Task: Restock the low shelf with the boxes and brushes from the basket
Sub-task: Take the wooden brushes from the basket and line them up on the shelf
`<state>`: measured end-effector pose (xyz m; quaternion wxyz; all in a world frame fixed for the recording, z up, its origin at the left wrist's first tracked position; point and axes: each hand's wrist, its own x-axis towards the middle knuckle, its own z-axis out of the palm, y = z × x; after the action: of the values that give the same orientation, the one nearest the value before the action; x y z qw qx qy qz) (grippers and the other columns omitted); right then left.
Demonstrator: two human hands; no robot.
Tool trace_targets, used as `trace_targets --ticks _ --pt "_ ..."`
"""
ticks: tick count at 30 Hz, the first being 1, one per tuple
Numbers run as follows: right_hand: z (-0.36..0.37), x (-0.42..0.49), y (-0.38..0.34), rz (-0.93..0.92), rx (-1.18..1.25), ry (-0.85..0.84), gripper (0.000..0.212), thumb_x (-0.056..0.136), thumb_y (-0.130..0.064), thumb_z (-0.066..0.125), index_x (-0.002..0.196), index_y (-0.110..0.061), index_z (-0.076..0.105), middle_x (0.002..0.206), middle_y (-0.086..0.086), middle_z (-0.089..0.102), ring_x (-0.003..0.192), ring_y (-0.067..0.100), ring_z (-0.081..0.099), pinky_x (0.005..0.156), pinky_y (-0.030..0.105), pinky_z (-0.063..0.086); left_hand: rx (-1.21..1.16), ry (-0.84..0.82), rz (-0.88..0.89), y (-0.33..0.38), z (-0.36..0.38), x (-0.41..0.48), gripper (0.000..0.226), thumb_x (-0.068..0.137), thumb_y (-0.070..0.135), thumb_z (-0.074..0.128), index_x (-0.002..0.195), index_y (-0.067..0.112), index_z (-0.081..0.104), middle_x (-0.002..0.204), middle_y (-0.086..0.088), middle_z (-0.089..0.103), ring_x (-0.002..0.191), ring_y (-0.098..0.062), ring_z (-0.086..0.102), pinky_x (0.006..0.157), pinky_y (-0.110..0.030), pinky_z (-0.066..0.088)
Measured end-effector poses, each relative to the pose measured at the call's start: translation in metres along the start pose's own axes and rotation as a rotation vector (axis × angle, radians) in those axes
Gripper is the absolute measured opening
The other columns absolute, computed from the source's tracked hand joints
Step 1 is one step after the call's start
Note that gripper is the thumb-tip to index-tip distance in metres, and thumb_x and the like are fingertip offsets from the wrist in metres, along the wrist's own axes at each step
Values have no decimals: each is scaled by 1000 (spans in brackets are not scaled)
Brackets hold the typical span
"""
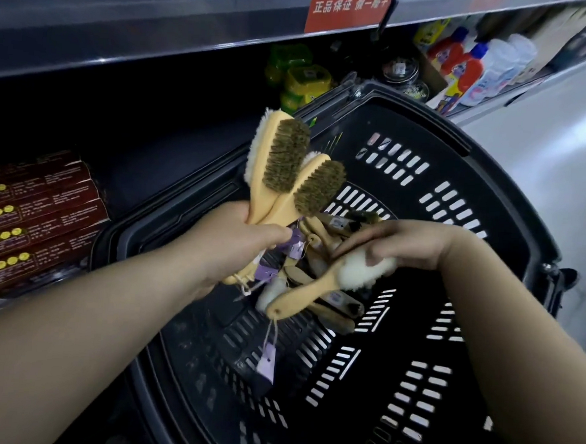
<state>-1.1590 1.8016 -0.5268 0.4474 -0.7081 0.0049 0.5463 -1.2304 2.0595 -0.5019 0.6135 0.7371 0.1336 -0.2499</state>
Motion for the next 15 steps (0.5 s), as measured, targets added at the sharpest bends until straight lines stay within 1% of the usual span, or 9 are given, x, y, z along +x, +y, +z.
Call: trace_targets --ticks 2,4,6,8,9,11,12,13,15 --pt "4 -9 -11 -97 93 -16 41 56 -16 61 97 -14 68 91 11 67 70 19 61 53 22 51 -19 -69 -44 0 0 -1 6 85 21 64 91 21 66 89 -2 71 85 -15 66 74 -30 49" --pt "6 -12 -16 -208 182 -4 41 56 -14 59 96 -10 64 90 13 60 66 13 57 47 16 47 -84 -168 -110 -2 1 -3 12 88 23 61 99 19 64 93 -4 73 84 -19 68 73 -33 51" --pt "8 -12 -19 -342 209 -49 37 63 -1 54 98 -9 61 88 10 63 70 14 60 56 21 51 -140 -230 -163 -3 1 -6 13 88 28 62 98 21 66 93 -6 73 81 -23 69 65 -31 51" --pt "9 -11 -20 -471 216 -90 40 69 13 49 97 -11 63 84 7 67 72 15 64 67 26 54 -228 -256 -205 -1 -1 -9 8 86 28 63 89 23 68 84 -3 74 68 -19 68 53 -26 50" --pt "10 -11 -21 -527 222 -108 43 69 17 50 94 -13 66 85 6 67 73 14 65 69 25 56 -272 -270 -219 0 -1 -9 6 85 28 64 87 22 67 81 -4 73 65 -19 66 52 -25 50" --pt "10 -11 -22 -608 234 -122 46 68 21 51 89 -15 70 97 2 67 80 12 67 71 22 57 -342 -306 -237 2 -3 -9 10 82 27 65 89 21 67 85 -9 72 73 -23 64 57 -30 51" --pt "10 -11 -23 -636 209 -96 47 67 22 52 87 -16 71 103 -1 67 84 11 67 72 22 57 -371 -341 -235 3 -5 -9 17 78 28 66 93 20 66 89 -9 72 77 -24 66 60 -32 53" --pt "9 -11 -25 -663 158 -47 50 66 23 52 85 -19 71 107 -3 66 83 10 66 70 21 56 -391 -387 -225 3 -6 -9 27 74 28 66 100 20 65 94 -10 72 83 -26 68 66 -36 55" --pt "7 -11 -26 -699 63 43 54 66 26 51 83 -22 69 111 -5 65 75 8 63 61 18 54 -383 -449 -192 4 -6 -10 44 68 25 68 111 19 62 103 -13 72 97 -32 67 86 -46 50"
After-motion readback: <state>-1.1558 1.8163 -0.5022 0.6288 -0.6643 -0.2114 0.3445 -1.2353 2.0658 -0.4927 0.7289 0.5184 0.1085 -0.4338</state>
